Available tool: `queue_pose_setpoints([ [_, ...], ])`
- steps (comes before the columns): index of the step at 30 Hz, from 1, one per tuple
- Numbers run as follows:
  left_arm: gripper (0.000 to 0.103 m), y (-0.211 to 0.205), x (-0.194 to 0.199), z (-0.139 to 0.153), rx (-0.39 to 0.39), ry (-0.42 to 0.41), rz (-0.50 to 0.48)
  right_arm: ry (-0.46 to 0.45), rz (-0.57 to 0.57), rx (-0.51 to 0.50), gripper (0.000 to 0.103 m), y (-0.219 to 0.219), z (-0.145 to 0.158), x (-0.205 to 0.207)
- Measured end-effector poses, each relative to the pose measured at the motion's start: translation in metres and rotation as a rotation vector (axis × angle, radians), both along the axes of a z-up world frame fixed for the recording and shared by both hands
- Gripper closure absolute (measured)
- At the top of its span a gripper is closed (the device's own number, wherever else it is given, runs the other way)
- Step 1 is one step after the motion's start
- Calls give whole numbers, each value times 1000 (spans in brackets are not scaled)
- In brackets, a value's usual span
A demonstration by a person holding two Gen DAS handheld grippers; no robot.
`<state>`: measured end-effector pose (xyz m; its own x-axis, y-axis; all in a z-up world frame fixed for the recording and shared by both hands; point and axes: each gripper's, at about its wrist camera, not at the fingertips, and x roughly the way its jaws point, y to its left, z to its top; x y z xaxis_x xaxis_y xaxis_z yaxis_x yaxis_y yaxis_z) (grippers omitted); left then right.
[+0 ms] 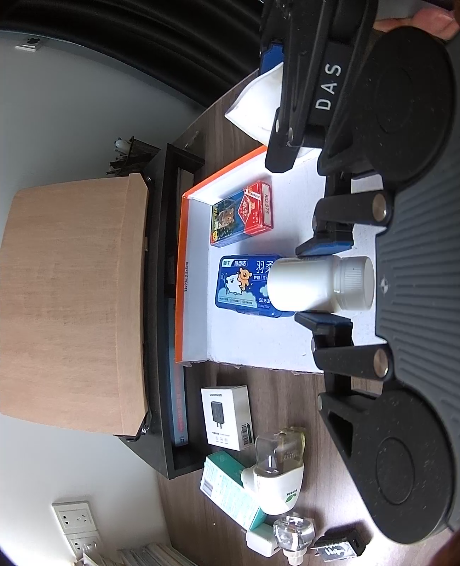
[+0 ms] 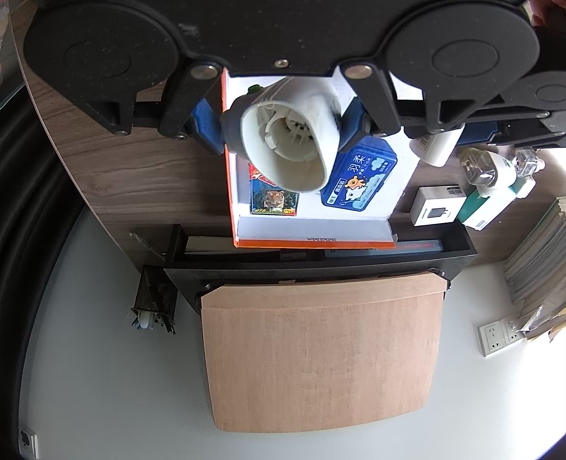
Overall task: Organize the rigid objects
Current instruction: 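Lower the pill bottle into the white box with the left tool while the right tool lowers the air freshener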
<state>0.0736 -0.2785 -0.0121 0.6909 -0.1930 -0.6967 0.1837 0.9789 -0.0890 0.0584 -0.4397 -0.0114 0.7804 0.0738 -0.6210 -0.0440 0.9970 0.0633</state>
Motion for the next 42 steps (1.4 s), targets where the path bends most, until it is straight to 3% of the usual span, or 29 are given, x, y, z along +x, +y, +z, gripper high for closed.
queue_pose_setpoints([
  [42,70,-4,17,-15,17,60,-30,90,26,-20,20,6,-24,43],
])
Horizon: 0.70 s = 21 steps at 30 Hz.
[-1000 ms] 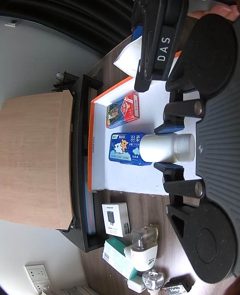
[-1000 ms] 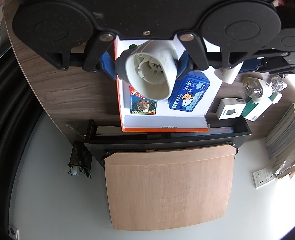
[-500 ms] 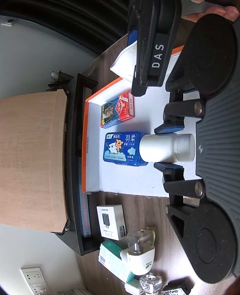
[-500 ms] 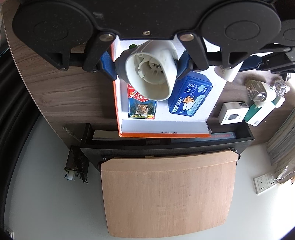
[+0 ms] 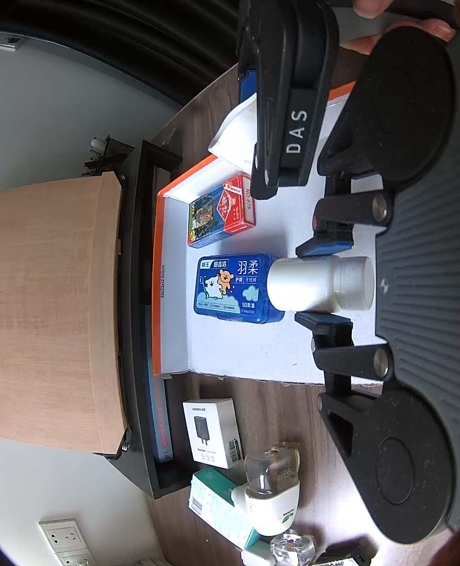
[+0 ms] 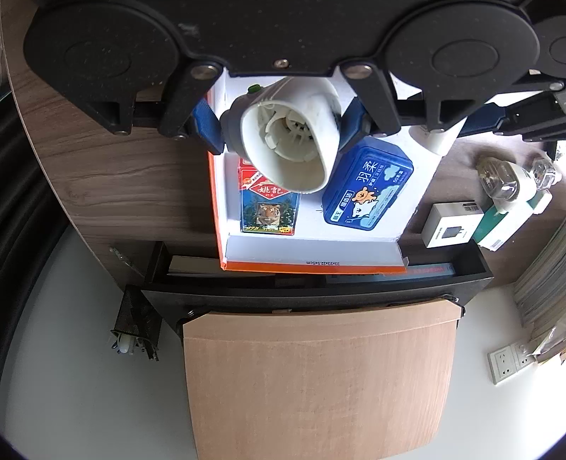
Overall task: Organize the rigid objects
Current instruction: 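Lower the pill bottle into the white box with the left tool while the right tool lowers the air freshener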
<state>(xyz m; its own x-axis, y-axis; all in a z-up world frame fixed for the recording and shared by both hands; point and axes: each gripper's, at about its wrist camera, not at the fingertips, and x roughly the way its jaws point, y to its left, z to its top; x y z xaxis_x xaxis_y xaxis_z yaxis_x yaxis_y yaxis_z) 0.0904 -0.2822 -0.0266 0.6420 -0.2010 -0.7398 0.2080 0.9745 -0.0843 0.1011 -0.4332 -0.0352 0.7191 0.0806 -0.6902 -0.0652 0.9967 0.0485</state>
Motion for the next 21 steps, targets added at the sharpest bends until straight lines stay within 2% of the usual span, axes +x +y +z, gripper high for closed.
queue_pose_setpoints([
  [11,70,0,5,-4,2,12,-9,5,9,3,20,1,-3,11],
  [21,70,-8,13,-8,-13,23,-40,-76,-49,10,20,-17,16,3],
])
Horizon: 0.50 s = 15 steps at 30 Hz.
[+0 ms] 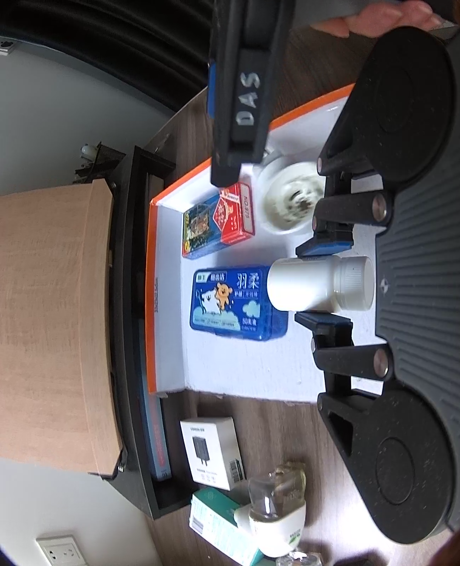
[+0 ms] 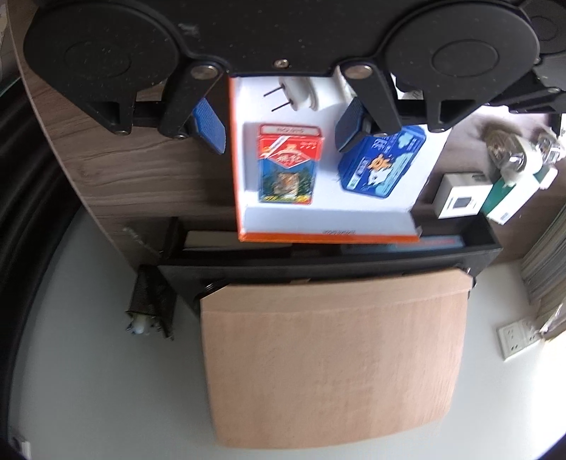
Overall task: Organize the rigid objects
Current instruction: 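Lower the pill bottle into the white box with the left tool while the right tool lowers the air freshener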
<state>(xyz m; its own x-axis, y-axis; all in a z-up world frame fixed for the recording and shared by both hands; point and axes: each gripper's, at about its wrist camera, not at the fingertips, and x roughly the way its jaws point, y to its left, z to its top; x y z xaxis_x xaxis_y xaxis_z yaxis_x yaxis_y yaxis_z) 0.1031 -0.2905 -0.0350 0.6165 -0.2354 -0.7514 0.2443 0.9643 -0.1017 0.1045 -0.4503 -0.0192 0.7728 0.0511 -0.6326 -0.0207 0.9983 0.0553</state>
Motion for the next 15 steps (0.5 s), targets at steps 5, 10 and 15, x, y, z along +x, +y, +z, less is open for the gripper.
queue_pose_setpoints([
  [5,70,-7,7,-1,-14,1,-14,-25,-37,-3,20,-13,7,-8],
  [10,60,-11,9,1,-53,1,-37,-33,-62,4,20,-19,9,-16],
  [15,54,-12,6,6,-45,-2,-35,-45,-58,4,19,-17,12,-23],
])
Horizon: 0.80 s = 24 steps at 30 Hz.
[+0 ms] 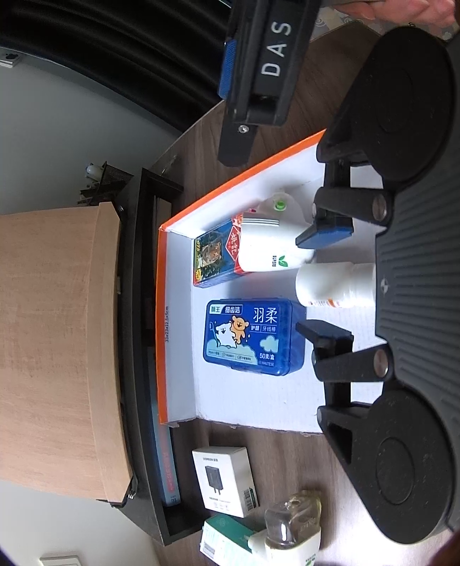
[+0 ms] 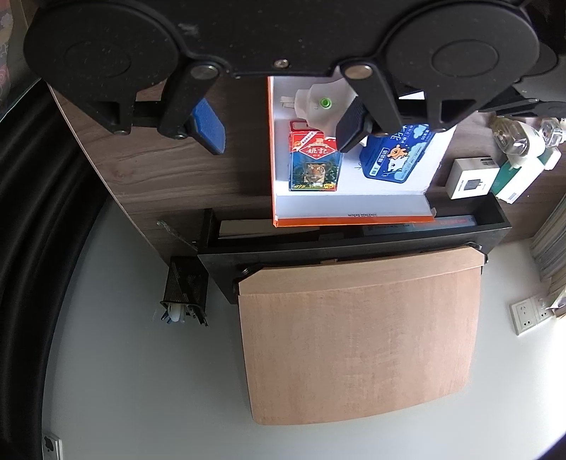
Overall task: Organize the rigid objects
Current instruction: 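Lower the pill bottle into the white box with the left tool while the right tool lowers the air freshener, then grasp the black charger with the left tool while the right tool grasps a white air freshener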
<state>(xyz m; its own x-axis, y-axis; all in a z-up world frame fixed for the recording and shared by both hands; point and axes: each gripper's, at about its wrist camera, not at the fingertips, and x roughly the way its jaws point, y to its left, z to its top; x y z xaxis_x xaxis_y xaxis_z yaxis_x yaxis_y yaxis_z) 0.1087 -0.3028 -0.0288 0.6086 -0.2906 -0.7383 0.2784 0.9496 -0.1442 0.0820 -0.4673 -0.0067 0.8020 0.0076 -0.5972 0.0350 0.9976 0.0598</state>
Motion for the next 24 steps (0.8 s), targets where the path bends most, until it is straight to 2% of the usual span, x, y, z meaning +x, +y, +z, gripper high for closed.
queue_pose_setpoints([
  [3,42,5,-3,6,8,-4,20,1,-3,0,19,3,2,-3],
  [12,22,34,-11,22,38,-13,88,19,-1,7,17,21,6,-9],
  [24,20,96,-22,32,53,-10,166,31,52,23,16,79,12,-15],
])
